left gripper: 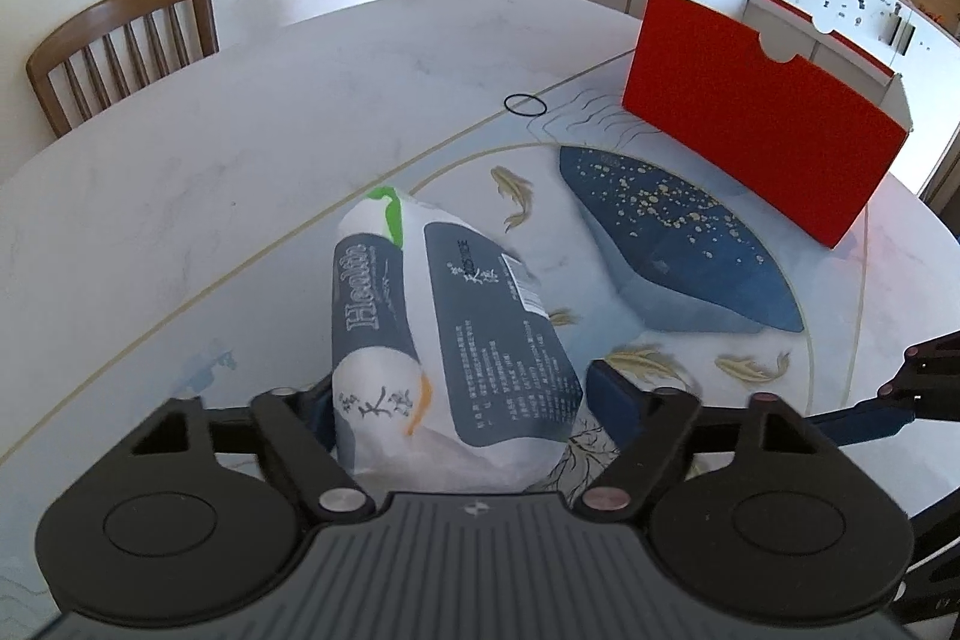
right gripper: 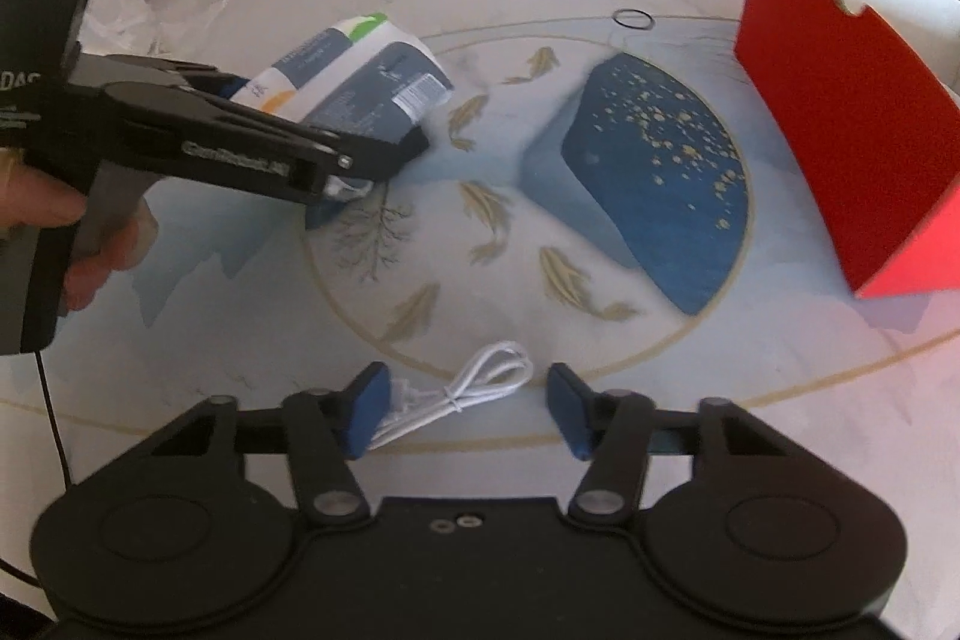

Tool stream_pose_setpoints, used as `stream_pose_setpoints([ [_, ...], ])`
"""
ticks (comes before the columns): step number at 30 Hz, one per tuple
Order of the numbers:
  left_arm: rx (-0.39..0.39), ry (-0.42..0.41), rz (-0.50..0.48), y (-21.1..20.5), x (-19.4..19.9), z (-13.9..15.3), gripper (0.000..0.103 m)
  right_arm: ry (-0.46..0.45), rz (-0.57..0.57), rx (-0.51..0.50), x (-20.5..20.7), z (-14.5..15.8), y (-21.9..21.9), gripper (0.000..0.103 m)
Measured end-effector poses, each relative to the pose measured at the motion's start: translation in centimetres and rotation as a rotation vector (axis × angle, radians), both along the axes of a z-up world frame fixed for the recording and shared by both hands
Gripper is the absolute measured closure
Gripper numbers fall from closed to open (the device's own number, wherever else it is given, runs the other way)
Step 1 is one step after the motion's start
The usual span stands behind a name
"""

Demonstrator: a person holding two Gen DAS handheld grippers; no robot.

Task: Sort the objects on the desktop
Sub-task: 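Grasp the white-and-blue bread bag with the left tool while the right tool grasps the white cable, then carry the bread bag and white cable over the red box with both tools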

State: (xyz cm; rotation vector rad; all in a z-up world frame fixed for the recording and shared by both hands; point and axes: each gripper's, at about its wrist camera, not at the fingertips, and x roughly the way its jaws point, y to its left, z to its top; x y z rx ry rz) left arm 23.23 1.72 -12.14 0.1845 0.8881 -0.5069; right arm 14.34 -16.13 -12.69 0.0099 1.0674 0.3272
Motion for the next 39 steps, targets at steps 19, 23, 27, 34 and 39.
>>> stream_pose_setpoints([
  [19,-0.038,0.001,0.055,0.1,-0.8,0.9,0.053,-0.031,0.021,0.045,0.8,0.5,-0.4,0.076],
  [23,-0.043,-0.02,0.053,-0.2,-1.4,1.5,0.056,-0.056,0.013,0.057,0.7,1.2,-1.2,0.076],
  [27,-0.056,-0.034,0.051,-0.7,-2.1,2.2,0.058,-0.075,-0.002,0.067,0.6,2.0,-2.2,0.076],
  [34,-0.097,-0.043,0.039,-2.2,-3.1,4.1,0.058,-0.12,-0.047,0.094,0.4,4.4,-5.0,0.076],
  [39,-0.122,-0.05,0.012,-4.2,-3.9,5.7,0.058,-0.154,-0.084,0.106,0.4,5.9,-7.4,0.076],
])
